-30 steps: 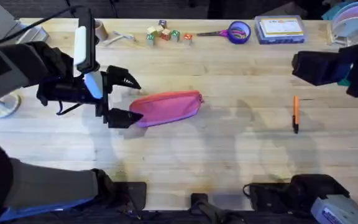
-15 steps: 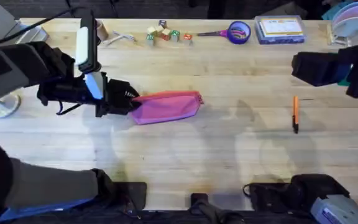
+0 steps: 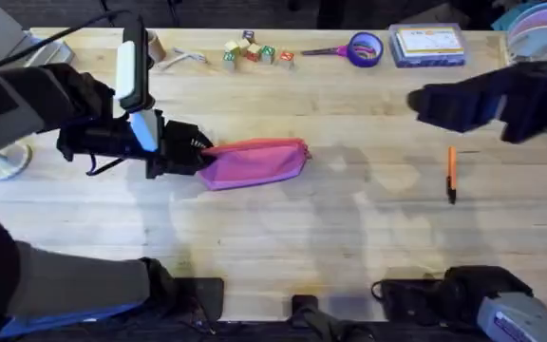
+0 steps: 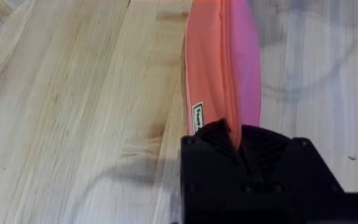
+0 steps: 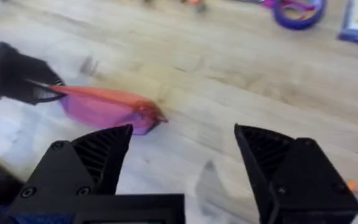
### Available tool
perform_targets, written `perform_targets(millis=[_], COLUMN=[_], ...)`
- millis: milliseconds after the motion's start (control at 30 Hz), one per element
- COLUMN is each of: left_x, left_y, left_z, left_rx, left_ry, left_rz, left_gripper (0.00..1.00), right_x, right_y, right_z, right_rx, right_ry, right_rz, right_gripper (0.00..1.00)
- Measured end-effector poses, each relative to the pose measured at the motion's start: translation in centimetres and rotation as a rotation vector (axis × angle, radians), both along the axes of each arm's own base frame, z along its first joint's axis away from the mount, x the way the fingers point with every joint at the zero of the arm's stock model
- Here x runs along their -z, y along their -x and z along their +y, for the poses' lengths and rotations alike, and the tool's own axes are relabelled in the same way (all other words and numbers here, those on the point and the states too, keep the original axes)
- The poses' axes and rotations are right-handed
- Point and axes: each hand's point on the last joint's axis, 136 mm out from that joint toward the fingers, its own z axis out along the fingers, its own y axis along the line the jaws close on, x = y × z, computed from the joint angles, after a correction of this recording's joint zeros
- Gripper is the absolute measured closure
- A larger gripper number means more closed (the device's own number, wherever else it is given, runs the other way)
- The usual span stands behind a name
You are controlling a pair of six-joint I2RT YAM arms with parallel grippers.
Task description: Unzip the bag, pick up the pens from the table one at a time and place them inside, then zip the bag closed.
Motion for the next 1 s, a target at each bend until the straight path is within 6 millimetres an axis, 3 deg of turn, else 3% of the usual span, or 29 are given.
perform_targets(millis=[267,533,700,767,1000], left_x=[0.0,0.0,0.0,0.0,0.0], left_y=[0.0,-0.1,-0.1,-0.1,-0.1], left_z=[0.0,0.0,0.0,0.0,0.0], left_rx=[0.0,0.0,0.0,0.0,0.0], left_ry=[0.0,-0.001,-0.001,-0.002,-0.002], left_rz=[0.0,-0.003,-0.003,-0.005,-0.007], left_gripper=[0.954,0.954,0.956,0.956,0.957], right_x=[2.6,4.9,5.6,6.3,6.9], right_y=[-1.7,-2.1,-2.3,-3.2,-3.7], right_z=[3.1,4.2,4.6,3.6,2.6], right_rx=[-0.157,-0.246,-0.368,-0.444,-0.511], right_ry=[-0.147,-0.165,-0.048,0.143,0.303], right_rz=[0.156,0.239,0.164,0.056,-0.016], right_gripper=[0.004,0.004,0.005,0.004,0.005])
